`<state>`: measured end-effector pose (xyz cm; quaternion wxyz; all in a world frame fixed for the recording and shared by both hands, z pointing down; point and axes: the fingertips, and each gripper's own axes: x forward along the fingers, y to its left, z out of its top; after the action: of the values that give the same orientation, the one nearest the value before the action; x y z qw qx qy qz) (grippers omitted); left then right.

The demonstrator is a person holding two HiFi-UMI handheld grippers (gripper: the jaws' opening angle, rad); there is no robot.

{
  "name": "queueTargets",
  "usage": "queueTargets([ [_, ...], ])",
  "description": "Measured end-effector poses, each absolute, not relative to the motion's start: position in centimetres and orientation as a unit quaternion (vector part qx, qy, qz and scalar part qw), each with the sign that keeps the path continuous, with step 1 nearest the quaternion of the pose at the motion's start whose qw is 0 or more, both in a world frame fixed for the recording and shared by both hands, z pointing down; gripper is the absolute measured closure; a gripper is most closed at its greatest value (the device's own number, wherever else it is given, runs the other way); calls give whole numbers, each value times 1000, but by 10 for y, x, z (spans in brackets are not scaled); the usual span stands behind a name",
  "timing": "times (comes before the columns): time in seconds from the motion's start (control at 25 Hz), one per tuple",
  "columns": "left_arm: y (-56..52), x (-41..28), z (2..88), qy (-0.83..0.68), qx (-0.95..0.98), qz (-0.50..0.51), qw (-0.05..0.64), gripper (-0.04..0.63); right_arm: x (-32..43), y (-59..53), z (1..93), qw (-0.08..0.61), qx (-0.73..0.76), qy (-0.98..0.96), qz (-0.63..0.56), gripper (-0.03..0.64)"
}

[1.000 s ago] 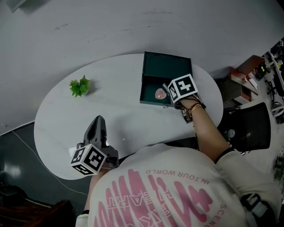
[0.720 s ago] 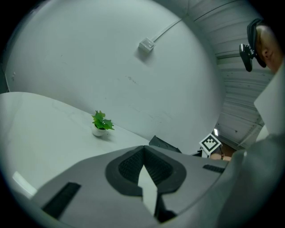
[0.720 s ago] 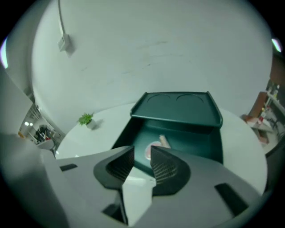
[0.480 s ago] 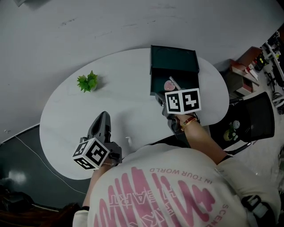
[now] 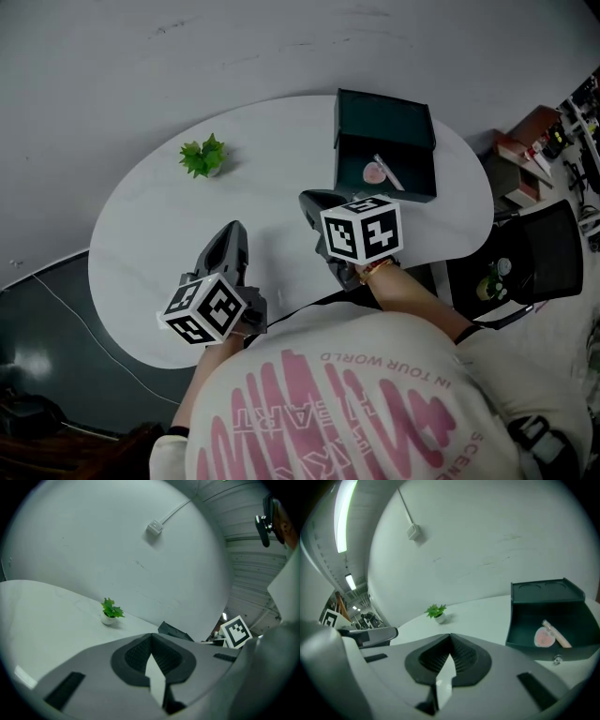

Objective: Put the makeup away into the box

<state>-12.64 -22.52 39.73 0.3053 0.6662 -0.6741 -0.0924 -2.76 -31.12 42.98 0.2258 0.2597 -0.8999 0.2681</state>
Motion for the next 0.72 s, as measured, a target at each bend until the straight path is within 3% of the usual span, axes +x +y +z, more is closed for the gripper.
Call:
queueTargets([
  [0.28, -219, -128, 387, -695, 660, -100, 267, 594, -33, -310, 395, 130, 242, -919, 281, 618],
  [0.72, -200, -79, 393, -715, 629, -103, 288, 594, 13, -293, 406, 189, 208, -929, 242, 620],
])
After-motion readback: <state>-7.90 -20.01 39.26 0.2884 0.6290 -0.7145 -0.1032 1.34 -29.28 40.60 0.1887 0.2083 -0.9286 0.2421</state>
